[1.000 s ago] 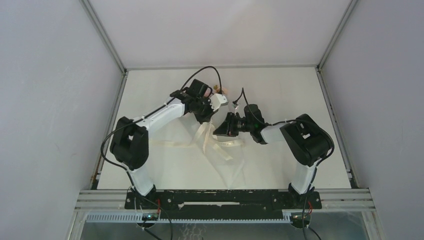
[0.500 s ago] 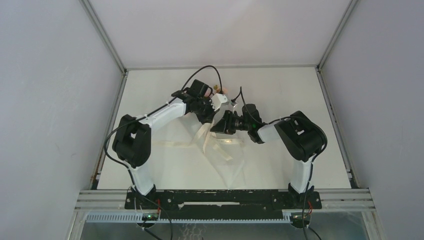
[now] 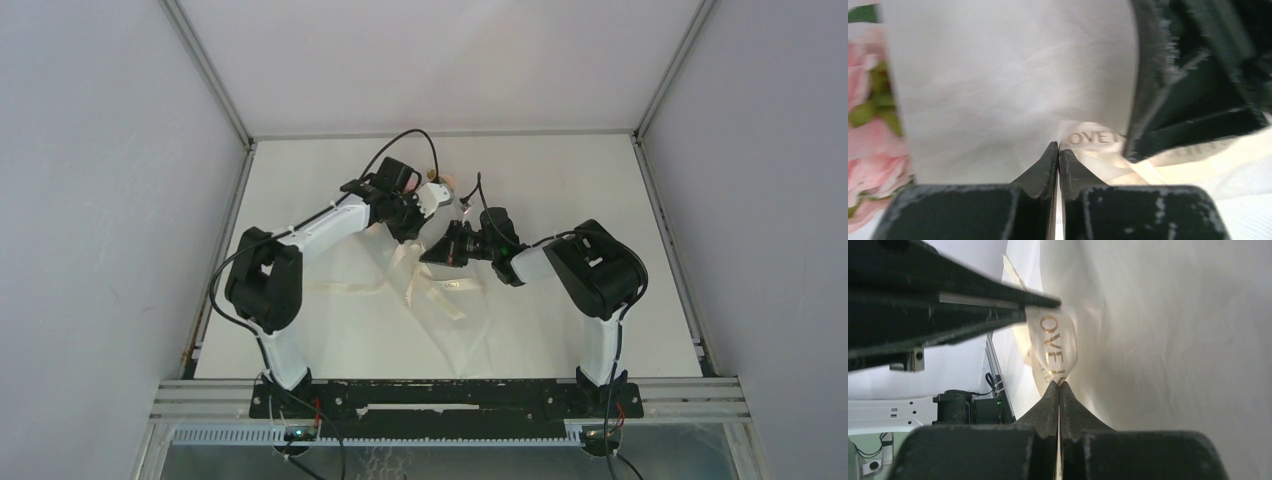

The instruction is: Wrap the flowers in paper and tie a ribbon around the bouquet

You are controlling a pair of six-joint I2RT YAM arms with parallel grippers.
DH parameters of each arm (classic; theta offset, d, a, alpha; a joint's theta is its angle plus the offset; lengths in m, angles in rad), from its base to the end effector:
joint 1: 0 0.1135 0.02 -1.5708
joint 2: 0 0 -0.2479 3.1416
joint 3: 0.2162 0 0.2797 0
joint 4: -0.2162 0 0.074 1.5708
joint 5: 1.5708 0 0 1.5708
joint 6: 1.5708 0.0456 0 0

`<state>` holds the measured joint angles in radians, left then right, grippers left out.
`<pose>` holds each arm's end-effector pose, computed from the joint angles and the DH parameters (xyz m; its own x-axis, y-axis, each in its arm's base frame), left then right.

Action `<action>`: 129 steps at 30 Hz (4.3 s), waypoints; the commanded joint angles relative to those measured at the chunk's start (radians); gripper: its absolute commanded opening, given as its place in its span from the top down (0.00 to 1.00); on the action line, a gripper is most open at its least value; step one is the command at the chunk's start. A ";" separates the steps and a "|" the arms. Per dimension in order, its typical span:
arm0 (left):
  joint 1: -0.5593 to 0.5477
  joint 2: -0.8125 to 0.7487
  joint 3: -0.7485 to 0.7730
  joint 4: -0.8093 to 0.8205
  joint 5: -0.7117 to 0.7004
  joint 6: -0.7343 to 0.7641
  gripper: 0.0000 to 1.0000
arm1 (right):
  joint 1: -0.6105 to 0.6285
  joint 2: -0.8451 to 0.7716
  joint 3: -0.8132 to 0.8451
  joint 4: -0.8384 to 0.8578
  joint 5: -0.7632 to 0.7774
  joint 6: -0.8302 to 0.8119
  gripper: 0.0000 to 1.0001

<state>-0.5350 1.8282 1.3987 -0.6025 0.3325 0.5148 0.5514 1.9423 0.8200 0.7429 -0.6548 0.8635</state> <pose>0.3508 -0.2252 0.1935 -0.3345 0.7392 -0.5845 0.9084 0.4180 0.0088 0.3133 0.2253 0.0835 -0.8871 0.1622 -0.4321 -0.3433 0.3939 0.8526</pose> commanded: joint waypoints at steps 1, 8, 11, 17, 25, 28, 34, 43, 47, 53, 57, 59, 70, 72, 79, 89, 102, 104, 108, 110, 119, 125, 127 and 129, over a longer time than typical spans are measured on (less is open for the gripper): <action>0.020 -0.048 0.051 0.127 -0.203 0.019 0.90 | 0.004 -0.020 0.018 0.003 0.009 -0.025 1.00; 0.020 0.056 0.113 0.178 -0.377 0.037 0.68 | 0.013 -0.032 0.017 -0.004 0.006 -0.024 1.00; 0.043 0.093 0.163 0.088 -0.353 -0.003 0.67 | 0.011 -0.042 0.017 -0.014 0.008 -0.006 1.00; 0.082 -0.136 0.065 0.059 -0.085 -0.086 0.32 | 0.002 -0.063 0.017 -0.054 0.021 0.066 1.00; 0.006 -0.193 -0.052 -0.071 0.084 0.124 0.24 | -0.008 -0.057 0.017 -0.051 -0.003 0.153 1.00; -0.021 -0.147 -0.077 -0.050 0.102 0.158 0.04 | -0.008 -0.069 0.016 -0.069 0.001 0.157 1.00; -0.020 -0.062 -0.080 0.026 0.046 0.141 0.01 | -0.013 -0.094 -0.005 -0.069 0.012 0.165 1.00; 0.013 -0.057 -0.088 -0.017 0.047 0.120 0.20 | -0.019 -0.098 -0.022 -0.080 0.019 0.152 1.00; 0.072 -0.100 -0.076 -0.112 0.218 0.153 0.20 | -0.018 -0.099 -0.022 -0.090 0.024 0.142 1.00; 0.089 -0.056 -0.064 -0.098 0.222 0.074 0.36 | -0.017 -0.097 -0.022 -0.084 0.022 0.143 1.00; 0.083 -0.018 -0.058 -0.087 0.204 0.052 0.38 | -0.016 -0.103 -0.022 -0.092 0.026 0.137 1.00; 0.074 -0.006 -0.052 -0.084 0.182 0.046 0.36 | -0.014 -0.102 -0.022 -0.091 0.026 0.137 1.00; 0.056 -0.157 -0.030 -0.135 0.104 0.040 1.00 | -0.017 -0.101 -0.022 -0.184 0.072 0.082 1.00; 0.052 -0.225 -0.023 -0.167 0.085 0.051 1.00 | -0.020 -0.095 -0.022 -0.193 0.076 0.073 0.99; 0.021 -0.343 0.020 -0.308 0.043 0.082 1.00 | -0.024 -0.068 -0.022 -0.233 0.069 0.039 0.97; 0.026 -0.400 0.209 -0.469 -0.167 0.043 1.00 | -0.025 -0.057 -0.022 -0.279 0.064 -0.005 0.95; 0.158 -0.494 0.136 -0.459 -0.412 0.013 1.00 | -0.033 -0.023 -0.040 -0.280 0.066 -0.024 0.99; 0.191 -0.508 0.081 -0.435 -0.449 0.021 1.00 | -0.030 -0.024 -0.039 -0.281 0.066 -0.026 0.99; 0.268 -0.535 -0.079 -0.338 -0.543 0.032 1.00 | -0.022 -0.017 -0.039 -0.273 0.051 -0.027 0.99; 0.282 -0.538 -0.167 -0.318 -0.560 0.039 1.00 | -0.017 -0.011 -0.039 -0.263 0.039 -0.023 0.99; 0.234 -0.485 -0.360 -0.374 -0.480 0.129 0.66 | 0.007 -0.011 -0.029 -0.268 0.004 -0.021 1.00; -0.079 -0.536 -0.296 -0.348 -0.348 0.283 0.25 | 0.014 -0.026 -0.017 -0.294 0.014 -0.012 1.00; -0.135 -0.489 -0.257 -0.310 -0.288 0.311 0.21 | 0.014 -0.029 -0.013 -0.305 0.016 -0.007 1.00; -0.161 -0.446 -0.253 -0.206 -0.202 0.317 0.17 | 0.014 -0.031 -0.010 -0.309 0.016 0.002 1.00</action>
<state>-0.6456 1.3403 1.0698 -0.9573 -0.0399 0.7444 0.5591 1.9251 0.7918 0.4553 -0.6376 0.8688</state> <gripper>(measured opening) 0.799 0.006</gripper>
